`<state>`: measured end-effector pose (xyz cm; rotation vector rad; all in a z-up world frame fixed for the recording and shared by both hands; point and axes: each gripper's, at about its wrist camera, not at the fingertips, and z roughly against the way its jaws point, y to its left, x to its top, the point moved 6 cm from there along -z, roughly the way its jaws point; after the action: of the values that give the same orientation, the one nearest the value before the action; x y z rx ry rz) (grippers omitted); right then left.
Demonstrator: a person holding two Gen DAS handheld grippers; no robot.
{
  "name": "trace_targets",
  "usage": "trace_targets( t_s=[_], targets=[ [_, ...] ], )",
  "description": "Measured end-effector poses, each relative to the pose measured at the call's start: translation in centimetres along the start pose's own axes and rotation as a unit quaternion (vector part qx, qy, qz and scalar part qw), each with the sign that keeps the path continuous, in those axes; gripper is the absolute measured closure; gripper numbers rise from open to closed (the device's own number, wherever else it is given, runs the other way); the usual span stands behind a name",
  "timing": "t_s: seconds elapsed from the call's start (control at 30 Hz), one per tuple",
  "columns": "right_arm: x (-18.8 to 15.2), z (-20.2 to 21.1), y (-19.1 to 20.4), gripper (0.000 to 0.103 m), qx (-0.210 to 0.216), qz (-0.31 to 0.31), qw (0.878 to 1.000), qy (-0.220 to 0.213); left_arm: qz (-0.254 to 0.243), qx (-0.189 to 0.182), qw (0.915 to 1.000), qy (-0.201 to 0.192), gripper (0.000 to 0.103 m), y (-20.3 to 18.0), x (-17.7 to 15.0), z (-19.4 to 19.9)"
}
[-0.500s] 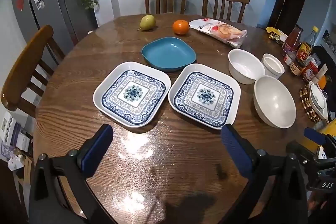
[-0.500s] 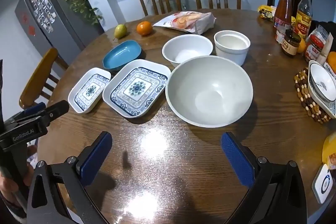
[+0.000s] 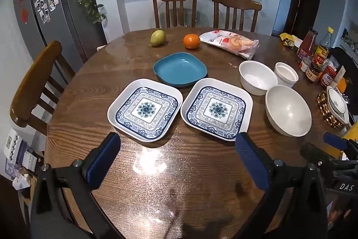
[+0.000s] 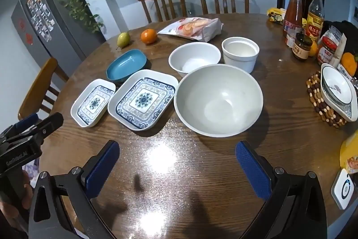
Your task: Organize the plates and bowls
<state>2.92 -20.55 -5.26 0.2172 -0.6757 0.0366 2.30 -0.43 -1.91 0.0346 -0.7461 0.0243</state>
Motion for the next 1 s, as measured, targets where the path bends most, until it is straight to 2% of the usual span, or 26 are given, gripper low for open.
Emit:
trace_targets(
  t_s=[1.0],
  targets=[
    [0.25,0.03,0.26,0.0,-0.007,-0.004,1.0,-0.008,0.002,-0.024,0.9997,-0.006,0.001,0.04,-0.24,0.03]
  ],
)
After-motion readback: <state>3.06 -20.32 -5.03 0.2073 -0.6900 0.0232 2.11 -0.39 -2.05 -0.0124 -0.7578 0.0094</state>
